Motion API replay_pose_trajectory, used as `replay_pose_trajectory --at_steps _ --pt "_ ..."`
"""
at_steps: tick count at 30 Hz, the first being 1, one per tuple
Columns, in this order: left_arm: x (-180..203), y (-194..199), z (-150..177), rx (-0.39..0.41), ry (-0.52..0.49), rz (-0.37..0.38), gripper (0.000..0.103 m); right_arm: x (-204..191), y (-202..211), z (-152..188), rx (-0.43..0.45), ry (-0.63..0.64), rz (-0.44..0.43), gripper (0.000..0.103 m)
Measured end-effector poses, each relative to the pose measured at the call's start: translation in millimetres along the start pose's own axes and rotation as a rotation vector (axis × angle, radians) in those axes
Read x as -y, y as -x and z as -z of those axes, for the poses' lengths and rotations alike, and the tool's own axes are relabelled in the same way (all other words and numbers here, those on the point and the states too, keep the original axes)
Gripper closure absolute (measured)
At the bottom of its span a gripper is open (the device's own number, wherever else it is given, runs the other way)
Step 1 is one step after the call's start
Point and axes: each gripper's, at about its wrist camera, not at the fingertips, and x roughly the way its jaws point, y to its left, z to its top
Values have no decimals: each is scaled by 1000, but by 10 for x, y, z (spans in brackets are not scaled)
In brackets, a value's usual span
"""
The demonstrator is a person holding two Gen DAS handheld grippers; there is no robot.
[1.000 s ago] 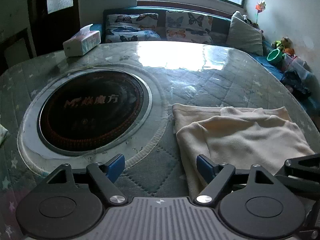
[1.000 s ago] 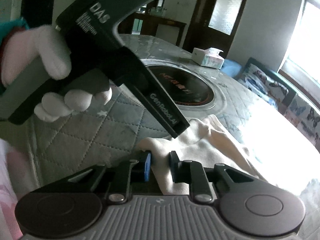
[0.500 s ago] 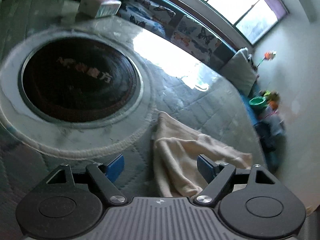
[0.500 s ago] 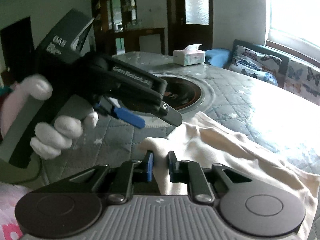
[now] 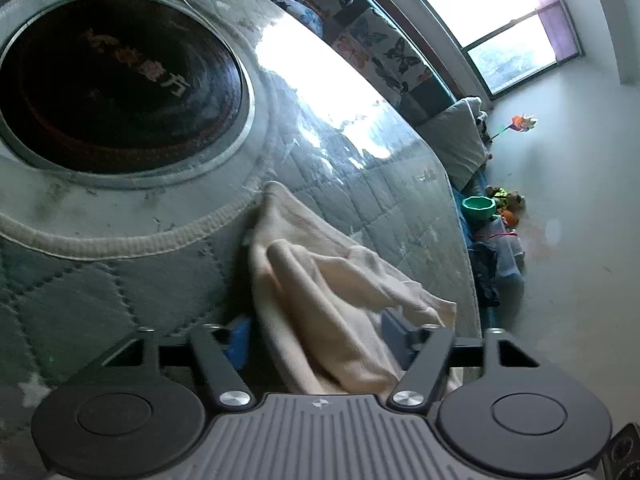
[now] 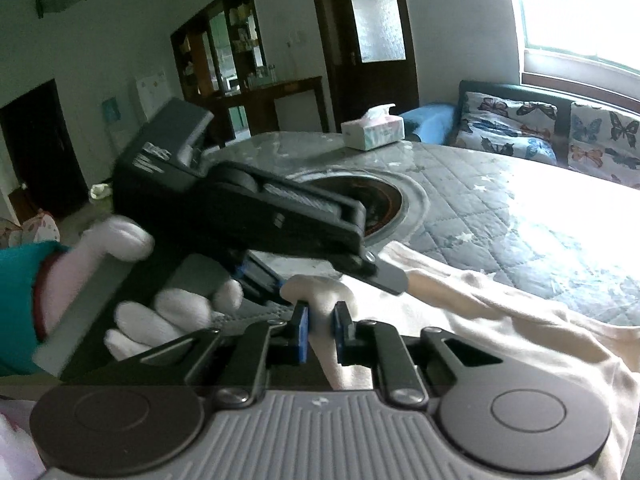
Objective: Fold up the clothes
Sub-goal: 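Grasp the folded sweatshirt edge with the right gripper while the left gripper grasps it too, then lift the folded sweatshirt with both grippers and carry it across the quilt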
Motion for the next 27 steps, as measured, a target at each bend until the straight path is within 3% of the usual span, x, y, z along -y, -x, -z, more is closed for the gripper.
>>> replay_pose_trajectory --at_steps 1,3,6,11,16,21,27 --pt "-2 -20 -1 -6 4 4 52 -10 14 2 3 -2 -6 91" --pt "-19 -61 0 -23 13 12 73 -33 24 13 0 0 -12 91" --pt "-37 -86 2 -26 8 9 80 -19 28 39 -8 -15 -14 89" --pt "-54 -76 -8 -28 -7 6 81 180 211 114 16 -90 23 86" --pt "-21 -75 3 -20 -42 -10 81 651 439 186 51 -168 228 79" --pt "11 -67 8 -16 -69 -29 81 1200 483 296 31 -271 398 72" --pt "61 -82 13 -13 -98 -52 81 1570 374 488 24 -396 423 59"
